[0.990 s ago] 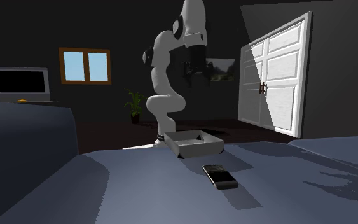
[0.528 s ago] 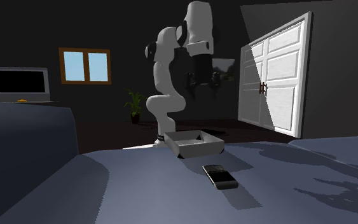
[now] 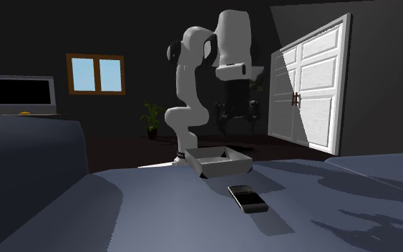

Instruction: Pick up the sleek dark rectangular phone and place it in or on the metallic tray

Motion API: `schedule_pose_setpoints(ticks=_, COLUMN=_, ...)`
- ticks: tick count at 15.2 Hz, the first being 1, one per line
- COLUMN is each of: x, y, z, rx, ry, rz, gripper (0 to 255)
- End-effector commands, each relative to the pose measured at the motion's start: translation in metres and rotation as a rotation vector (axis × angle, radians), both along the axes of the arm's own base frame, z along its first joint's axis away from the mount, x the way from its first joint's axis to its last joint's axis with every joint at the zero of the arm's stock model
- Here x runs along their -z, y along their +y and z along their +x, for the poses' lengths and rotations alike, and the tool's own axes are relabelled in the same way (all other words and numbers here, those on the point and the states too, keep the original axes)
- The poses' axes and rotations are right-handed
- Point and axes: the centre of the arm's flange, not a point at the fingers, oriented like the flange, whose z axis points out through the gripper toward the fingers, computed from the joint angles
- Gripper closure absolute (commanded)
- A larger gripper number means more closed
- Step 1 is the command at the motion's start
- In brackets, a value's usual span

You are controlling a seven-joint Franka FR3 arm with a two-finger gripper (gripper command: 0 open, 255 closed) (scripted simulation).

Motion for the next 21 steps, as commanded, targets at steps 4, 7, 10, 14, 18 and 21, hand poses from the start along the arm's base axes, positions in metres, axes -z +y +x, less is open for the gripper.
schedule_pose_setpoints(ticks=4, x=0.039, y=-0.021, z=0.050, rx=0.033, ry=0.010, rz=-0.005, gripper=0)
schedule_pose_setpoints(ticks=7, x=0.064, y=-0.034, z=0.079, rx=0.053, ry=0.017, rz=-0.008, gripper=0)
schedule_pose_setpoints(ticks=10, x=0.088, y=-0.048, z=0.107, rx=0.073, ry=0.024, rz=-0.011, gripper=0)
schedule_pose_setpoints(ticks=14, x=0.105, y=-0.047, z=0.107, rx=0.073, ry=0.024, rz=-0.011, gripper=0)
schedule_pose_setpoints(ticks=18, x=0.129, y=-0.046, z=0.107, rx=0.073, ry=0.024, rz=-0.011, gripper=0)
schedule_pose_setpoints(ticks=21, x=0.129, y=-0.046, z=0.107, rx=0.073, ry=0.024, rz=-0.011, gripper=0)
